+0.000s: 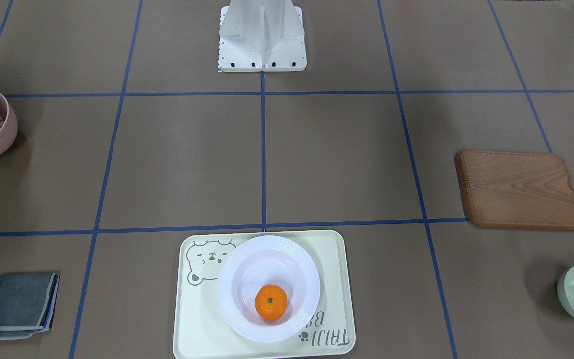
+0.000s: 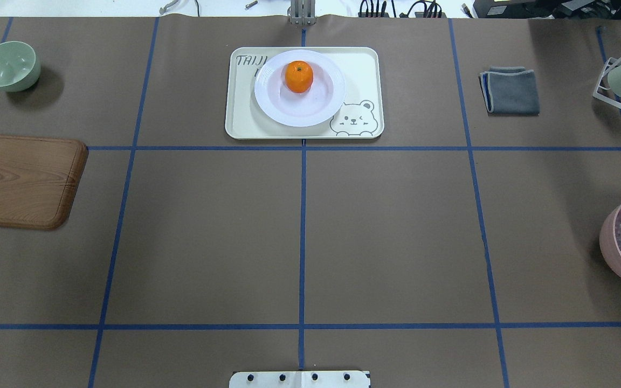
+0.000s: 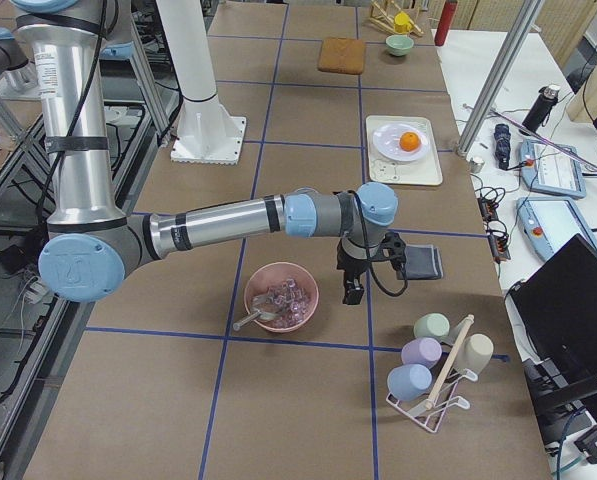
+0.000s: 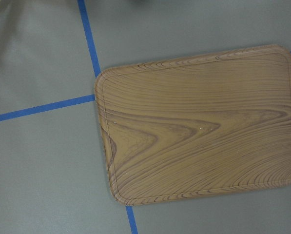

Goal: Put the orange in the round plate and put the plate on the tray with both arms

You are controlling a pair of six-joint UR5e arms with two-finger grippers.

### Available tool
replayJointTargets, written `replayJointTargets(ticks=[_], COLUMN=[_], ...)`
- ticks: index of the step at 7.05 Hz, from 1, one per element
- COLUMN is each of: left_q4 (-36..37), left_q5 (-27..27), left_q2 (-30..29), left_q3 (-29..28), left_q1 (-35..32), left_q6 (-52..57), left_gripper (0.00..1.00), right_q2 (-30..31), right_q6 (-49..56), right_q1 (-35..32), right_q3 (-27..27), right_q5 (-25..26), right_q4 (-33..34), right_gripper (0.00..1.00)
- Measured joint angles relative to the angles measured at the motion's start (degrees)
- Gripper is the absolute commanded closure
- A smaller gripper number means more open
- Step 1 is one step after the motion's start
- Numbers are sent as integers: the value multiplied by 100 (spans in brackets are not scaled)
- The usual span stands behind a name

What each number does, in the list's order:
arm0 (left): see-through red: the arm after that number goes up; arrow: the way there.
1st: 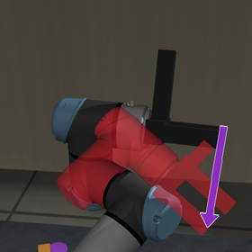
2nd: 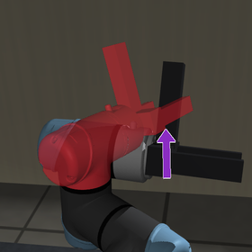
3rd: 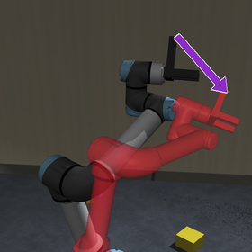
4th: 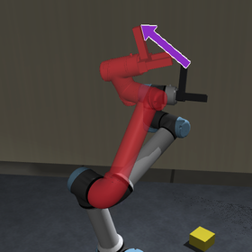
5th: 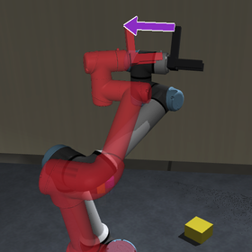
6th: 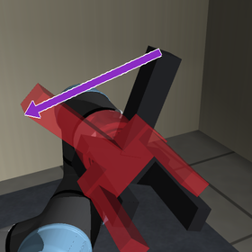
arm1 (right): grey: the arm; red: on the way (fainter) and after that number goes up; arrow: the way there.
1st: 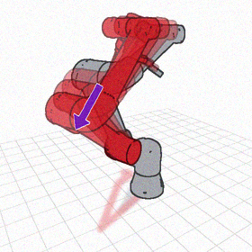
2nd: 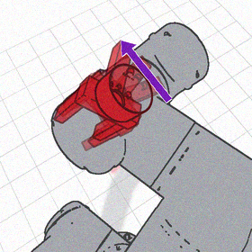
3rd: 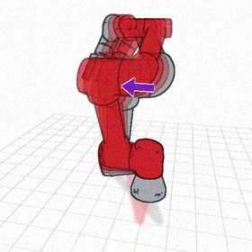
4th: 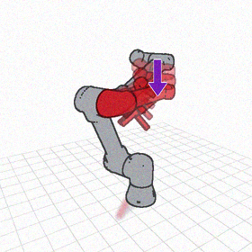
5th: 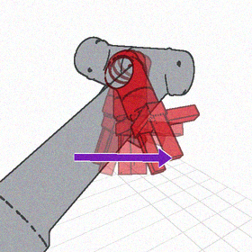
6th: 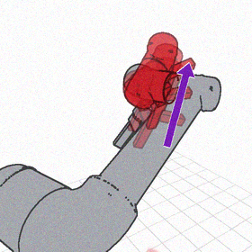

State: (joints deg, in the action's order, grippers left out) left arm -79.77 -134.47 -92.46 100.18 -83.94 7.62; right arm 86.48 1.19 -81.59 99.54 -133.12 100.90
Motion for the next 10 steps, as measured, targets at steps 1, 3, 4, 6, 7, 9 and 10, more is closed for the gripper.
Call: replayJointTargets(ticks=[1, 3, 4, 6, 7, 9, 10], left_q4=[15, 17, -5, -54, -71, -84, -93], left_q5=[0, -1, 1, 1, 2, 1, 0], left_q2=[19, 54, 52, 37, 20, -19, -23], left_q3=[20, 45, 11, -11, -15, -4, 18], left_q1=[-11, -15, -10, -1, -1, 0, 0], left_q6=[152, 57, -11, -58, -94, -176, -197], left_gripper=[2, 2, 2, 2, 2, 2, 2], right_q2=[3, 0, 1, 13, 16, 116, 164], right_q6=[-12, -2, 2, -5, -4, 50, 57], right_q1=[0, 1, -3, -4, -1, -21, -64], right_q3=[45, 90, 119, 80, 1, -79, -82], right_q5=[-7, -25, -44, -94, -110, -90, -76], right_q4=[0, -4, 0, 8, 7, -5, -8], right_gripper=[0, 0, 0, 0, 0, 0, 0])
